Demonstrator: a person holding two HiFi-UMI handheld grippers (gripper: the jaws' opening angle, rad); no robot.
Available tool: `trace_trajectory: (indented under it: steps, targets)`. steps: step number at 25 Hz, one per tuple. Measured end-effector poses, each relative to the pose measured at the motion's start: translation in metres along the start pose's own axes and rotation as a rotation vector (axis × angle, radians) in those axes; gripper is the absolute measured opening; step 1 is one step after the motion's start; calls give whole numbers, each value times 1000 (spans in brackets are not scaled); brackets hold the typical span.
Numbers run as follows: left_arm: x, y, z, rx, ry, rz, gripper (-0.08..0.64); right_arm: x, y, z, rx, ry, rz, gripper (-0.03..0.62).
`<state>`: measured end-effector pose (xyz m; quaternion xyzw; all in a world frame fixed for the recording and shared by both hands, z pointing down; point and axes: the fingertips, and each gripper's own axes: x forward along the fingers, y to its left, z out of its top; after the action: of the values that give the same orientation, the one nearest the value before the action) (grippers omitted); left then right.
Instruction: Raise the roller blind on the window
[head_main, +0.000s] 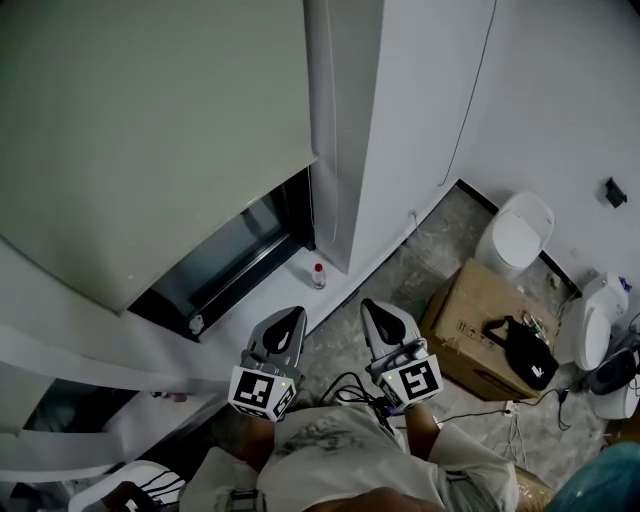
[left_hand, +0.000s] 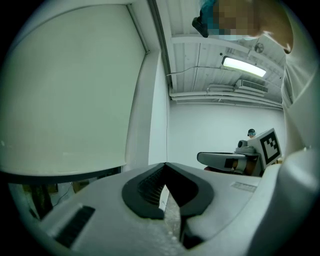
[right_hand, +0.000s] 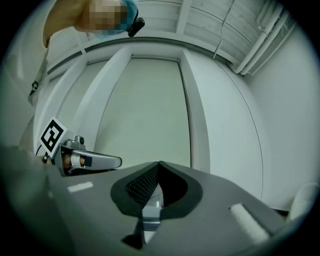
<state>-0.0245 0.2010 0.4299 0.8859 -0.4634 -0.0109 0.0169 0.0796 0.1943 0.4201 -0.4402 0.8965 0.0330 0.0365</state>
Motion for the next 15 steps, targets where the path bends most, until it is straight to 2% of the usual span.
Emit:
trace_trajectory:
  steps: [8,15]
  targets:
    - [12,-5,-1,3,1,37,5,4,-15,5,44,-39,13,9]
    - [34,11,-1,-3,-6,26,5,22,-31,1,7,-24,-9,9]
